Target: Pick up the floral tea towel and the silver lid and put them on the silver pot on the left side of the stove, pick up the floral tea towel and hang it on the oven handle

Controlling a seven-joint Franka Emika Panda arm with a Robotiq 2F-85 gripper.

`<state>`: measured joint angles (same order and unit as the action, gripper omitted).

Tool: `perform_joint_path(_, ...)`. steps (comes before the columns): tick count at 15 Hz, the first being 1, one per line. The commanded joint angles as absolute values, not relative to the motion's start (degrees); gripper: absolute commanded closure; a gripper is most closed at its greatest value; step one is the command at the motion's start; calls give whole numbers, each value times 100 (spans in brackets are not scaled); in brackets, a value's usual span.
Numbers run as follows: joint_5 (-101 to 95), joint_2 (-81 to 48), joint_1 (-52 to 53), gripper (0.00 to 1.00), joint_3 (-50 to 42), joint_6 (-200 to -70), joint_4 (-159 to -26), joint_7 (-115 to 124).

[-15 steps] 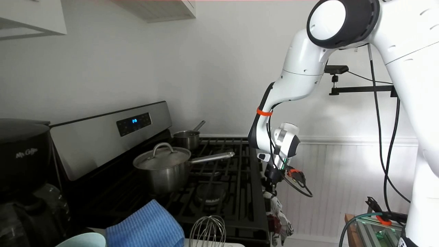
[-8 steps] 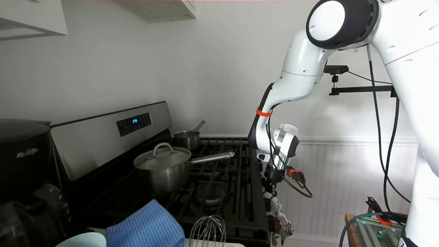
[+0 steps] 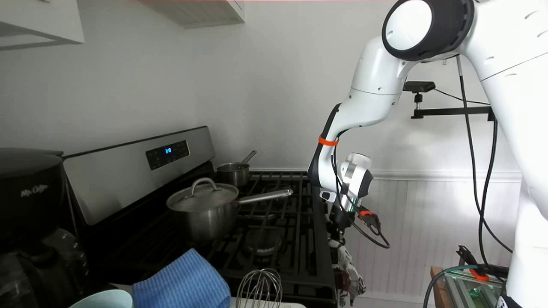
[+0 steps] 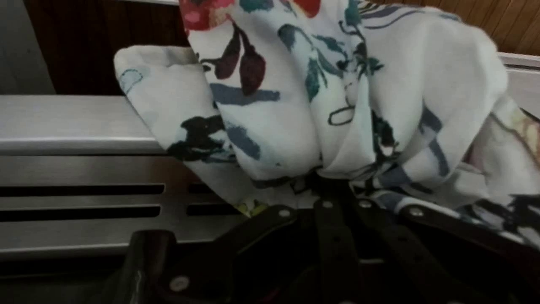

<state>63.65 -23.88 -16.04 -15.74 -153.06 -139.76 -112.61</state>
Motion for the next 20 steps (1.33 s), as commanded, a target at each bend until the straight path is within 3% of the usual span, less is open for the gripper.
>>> perform_joint_path(1,6317,-2481,-1720,69,-1730,-15455,-13725,-11307)
perform_joint_path(2,6328,-2456,-1730,93,-1727,-15420,-13735,-11322)
perform_joint_path(5,6325,-2406,-1745,100,-1745,-15387,-13741,-11325)
perform_joint_path(7,6316,-2362,-1748,99,-1758,-15357,-13757,-11316)
perform_joint_path(8,6293,-2339,-1747,74,-1771,-15332,-13769,-11301)
perform_joint_path(11,6264,-2268,-1754,63,-1802,-15248,-13803,-11288)
perform_joint_path(16,6062,-2128,-1951,29,-1664,-15210,-13880,-11197)
perform_joint_path(17,6029,-2095,-1963,56,-1668,-15214,-13898,-11191)
perform_joint_path(18,5998,-2065,-1974,67,-1673,-15225,-13914,-11196)
perform_joint_path(20,5923,-1966,-2011,74,-1693,-15256,-13935,-11187)
